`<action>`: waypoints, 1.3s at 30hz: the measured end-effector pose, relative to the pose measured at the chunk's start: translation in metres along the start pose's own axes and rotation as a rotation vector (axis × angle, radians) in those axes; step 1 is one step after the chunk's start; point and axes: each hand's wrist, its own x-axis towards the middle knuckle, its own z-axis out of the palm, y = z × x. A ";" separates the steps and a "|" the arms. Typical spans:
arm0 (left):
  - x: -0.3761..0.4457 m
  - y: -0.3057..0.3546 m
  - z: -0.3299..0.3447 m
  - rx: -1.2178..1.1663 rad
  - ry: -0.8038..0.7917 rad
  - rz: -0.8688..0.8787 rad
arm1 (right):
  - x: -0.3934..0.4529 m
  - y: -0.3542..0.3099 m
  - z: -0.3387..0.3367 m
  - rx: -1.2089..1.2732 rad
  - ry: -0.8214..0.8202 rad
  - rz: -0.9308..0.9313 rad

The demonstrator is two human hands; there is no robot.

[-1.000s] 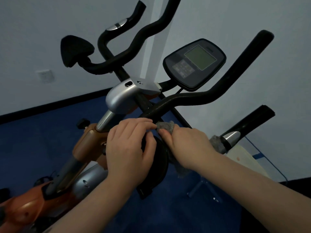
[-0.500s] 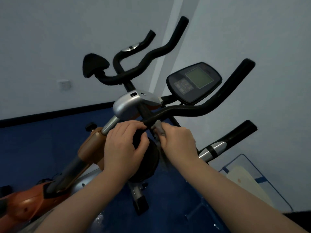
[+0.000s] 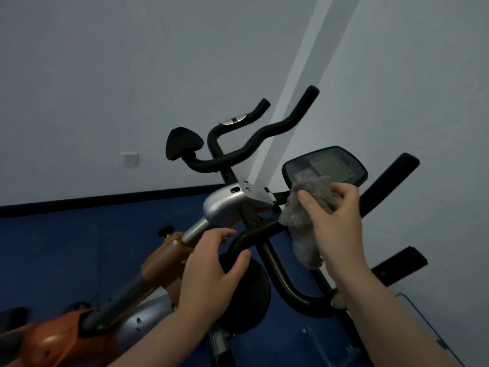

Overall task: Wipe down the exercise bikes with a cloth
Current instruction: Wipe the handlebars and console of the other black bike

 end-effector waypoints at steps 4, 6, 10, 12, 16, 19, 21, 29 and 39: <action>0.024 0.002 -0.009 -0.114 0.012 0.008 | 0.020 0.008 0.050 -0.286 -0.110 -0.135; 0.037 0.002 -0.011 -0.143 0.013 -0.015 | 0.026 0.018 0.069 -0.475 -0.188 -0.270; 0.035 0.003 -0.004 -0.112 -0.054 -0.077 | 0.040 0.034 0.075 -0.760 -0.505 -0.407; 0.026 0.004 0.002 -0.084 -0.062 -0.089 | 0.047 0.035 0.072 -0.796 -0.594 -0.428; 0.023 0.004 0.009 -0.050 -0.018 -0.082 | 0.056 0.026 0.077 -0.882 -0.669 -0.431; 0.022 0.005 0.008 -0.028 0.005 -0.096 | 0.063 0.018 0.070 -0.869 -0.822 -0.359; 0.021 0.005 0.008 -0.027 0.020 -0.121 | 0.072 0.013 0.062 -0.816 -0.941 -0.199; 0.019 0.007 0.009 0.007 0.096 -0.138 | 0.063 0.030 0.078 -0.783 -0.568 -0.333; 0.018 0.010 0.010 0.000 0.140 -0.152 | 0.070 0.024 0.060 -0.749 -0.764 -0.203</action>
